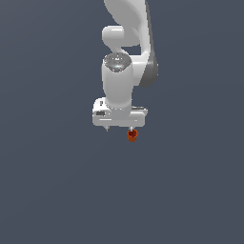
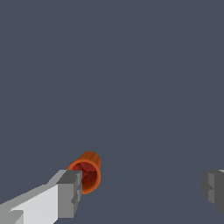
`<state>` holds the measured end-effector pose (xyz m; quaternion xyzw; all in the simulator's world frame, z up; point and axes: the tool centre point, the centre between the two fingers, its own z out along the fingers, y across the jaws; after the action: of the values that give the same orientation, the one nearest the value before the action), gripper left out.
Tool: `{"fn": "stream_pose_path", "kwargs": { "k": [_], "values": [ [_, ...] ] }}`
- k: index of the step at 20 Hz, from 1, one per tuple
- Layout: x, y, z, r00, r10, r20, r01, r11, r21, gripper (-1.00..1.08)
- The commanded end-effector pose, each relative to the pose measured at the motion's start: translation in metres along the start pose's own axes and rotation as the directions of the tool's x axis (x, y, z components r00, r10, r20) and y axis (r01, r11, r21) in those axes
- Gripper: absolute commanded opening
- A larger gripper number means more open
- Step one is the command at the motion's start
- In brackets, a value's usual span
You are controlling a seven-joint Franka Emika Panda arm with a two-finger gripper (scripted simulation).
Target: Pick up the object and move it to a goal position.
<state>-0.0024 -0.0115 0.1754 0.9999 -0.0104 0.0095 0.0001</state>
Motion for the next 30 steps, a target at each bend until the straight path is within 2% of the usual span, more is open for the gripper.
{"fn": "stream_pose_path", "kwargs": {
  "k": [1, 12, 21, 30],
  "values": [
    [0.0, 0.0, 0.0, 1.0, 0.0, 0.0, 0.0, 1.0, 0.0, 1.0],
    [-0.01, 0.036, 0.009, 0.999, 0.026, 0.036, -0.026, 1.0, -0.018, 1.0],
    [-0.012, 0.024, 0.017, 0.998, 0.062, 0.032, -0.061, 0.998, -0.016, 1.0],
    [-0.024, -0.008, 0.041, 0.984, 0.174, 0.026, -0.174, 0.985, -0.013, 1.0]
  ]
}}
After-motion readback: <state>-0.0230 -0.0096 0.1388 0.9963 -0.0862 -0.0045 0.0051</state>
